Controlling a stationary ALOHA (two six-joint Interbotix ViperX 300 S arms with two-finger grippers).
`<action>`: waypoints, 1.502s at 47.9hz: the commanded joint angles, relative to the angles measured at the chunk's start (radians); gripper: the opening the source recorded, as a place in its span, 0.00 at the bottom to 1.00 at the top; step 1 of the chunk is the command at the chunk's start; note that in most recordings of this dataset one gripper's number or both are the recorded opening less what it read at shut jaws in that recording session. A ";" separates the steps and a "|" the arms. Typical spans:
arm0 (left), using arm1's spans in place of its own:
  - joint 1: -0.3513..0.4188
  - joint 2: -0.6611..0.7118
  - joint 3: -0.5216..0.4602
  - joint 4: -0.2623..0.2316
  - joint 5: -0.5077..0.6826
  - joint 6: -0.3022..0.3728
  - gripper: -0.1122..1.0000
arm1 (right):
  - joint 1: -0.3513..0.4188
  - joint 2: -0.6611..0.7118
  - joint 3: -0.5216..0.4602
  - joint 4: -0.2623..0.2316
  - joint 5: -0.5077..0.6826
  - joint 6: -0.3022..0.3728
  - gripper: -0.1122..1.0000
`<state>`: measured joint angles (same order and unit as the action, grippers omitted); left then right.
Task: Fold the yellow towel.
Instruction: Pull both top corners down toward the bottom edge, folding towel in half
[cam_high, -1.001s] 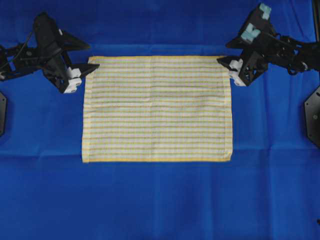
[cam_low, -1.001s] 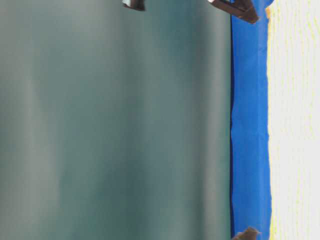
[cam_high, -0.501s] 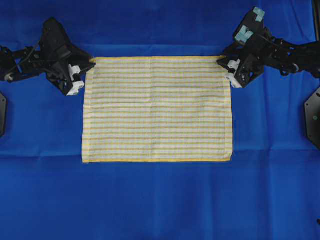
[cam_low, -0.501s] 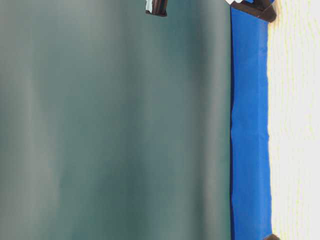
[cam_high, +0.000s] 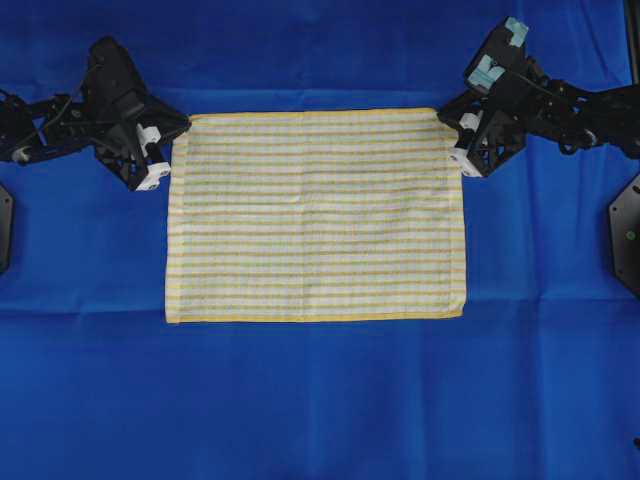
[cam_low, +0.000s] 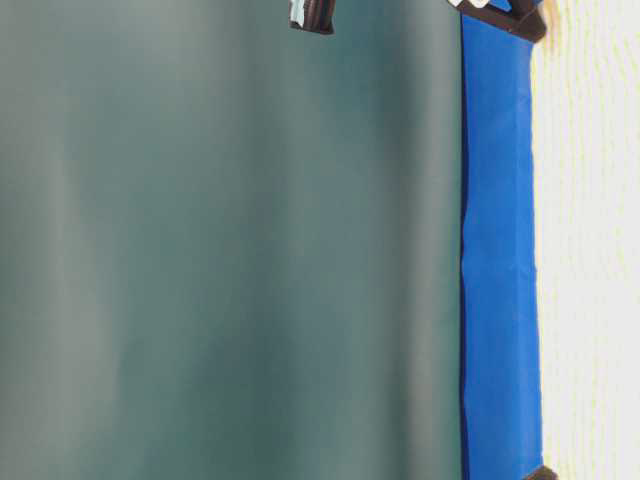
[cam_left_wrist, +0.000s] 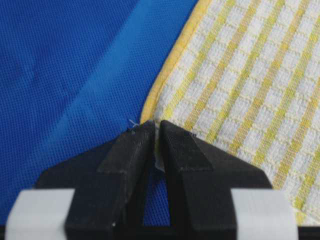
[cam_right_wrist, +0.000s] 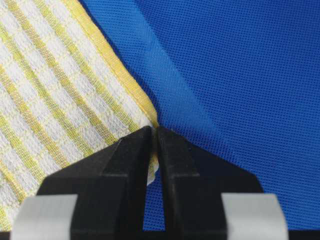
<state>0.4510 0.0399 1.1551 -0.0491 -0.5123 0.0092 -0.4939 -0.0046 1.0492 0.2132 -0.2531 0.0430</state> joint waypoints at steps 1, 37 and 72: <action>0.002 -0.037 -0.006 0.002 0.000 0.003 0.15 | 0.002 -0.035 -0.006 0.006 -0.003 0.000 0.15; -0.023 -0.258 -0.021 0.002 0.169 0.078 0.15 | 0.008 -0.189 0.029 0.006 0.020 -0.003 0.15; -0.387 -0.430 0.104 -0.005 0.169 -0.156 0.15 | 0.301 -0.396 0.137 0.006 0.087 0.106 0.15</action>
<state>0.1012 -0.3605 1.2594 -0.0506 -0.3390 -0.1289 -0.2316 -0.3743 1.1827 0.2163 -0.1657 0.1319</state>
